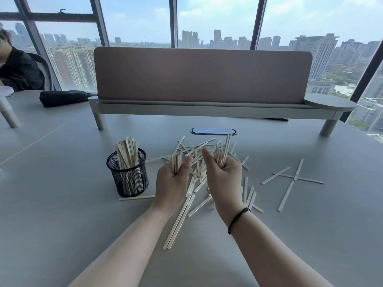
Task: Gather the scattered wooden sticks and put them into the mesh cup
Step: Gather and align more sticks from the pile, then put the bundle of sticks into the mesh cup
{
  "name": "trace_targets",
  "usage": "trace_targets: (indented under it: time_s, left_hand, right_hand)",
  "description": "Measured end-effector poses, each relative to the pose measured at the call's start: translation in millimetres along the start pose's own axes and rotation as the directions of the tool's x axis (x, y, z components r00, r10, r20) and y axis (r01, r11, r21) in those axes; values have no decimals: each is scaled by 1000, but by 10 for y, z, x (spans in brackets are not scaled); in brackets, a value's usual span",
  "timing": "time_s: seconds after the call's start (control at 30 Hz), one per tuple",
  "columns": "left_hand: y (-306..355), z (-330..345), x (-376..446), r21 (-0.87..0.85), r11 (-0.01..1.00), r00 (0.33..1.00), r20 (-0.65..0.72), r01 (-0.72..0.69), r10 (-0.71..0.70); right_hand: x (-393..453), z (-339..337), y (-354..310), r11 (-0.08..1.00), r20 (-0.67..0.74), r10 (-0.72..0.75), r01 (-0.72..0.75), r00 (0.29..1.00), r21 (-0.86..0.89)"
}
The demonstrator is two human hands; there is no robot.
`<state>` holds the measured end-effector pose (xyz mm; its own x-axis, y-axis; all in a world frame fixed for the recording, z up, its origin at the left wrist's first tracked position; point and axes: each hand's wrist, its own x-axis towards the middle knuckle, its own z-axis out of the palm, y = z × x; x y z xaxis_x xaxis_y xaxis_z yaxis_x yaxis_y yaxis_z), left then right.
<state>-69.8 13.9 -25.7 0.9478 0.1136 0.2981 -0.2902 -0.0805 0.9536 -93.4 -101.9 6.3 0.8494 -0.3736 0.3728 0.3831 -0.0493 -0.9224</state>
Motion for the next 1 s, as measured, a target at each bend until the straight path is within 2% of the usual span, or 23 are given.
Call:
trace_targets:
  time_s: [0.13, 0.4, 0.73, 1.0]
  left_hand:
    - [61, 1, -30, 4, 1000, 1000, -14, -20, 20]
    - [104, -15, -60, -44, 998, 999, -16, -38, 37]
    - [253, -5, -98, -104, 992, 996, 46, 77, -73]
    - [608, -126, -37, -325, 935, 990, 52, 140, -130]
  right_hand:
    - [2, -37, -18, 1000, -13, 20, -20, 1000, 15]
    - [-35, -57, -2, 999, 47, 36, -35, 998, -17]
    - [2, -20, -28, 993, 127, 109, -102, 986, -62]
    - [151, 407, -365, 976, 283, 177, -204, 943, 70]
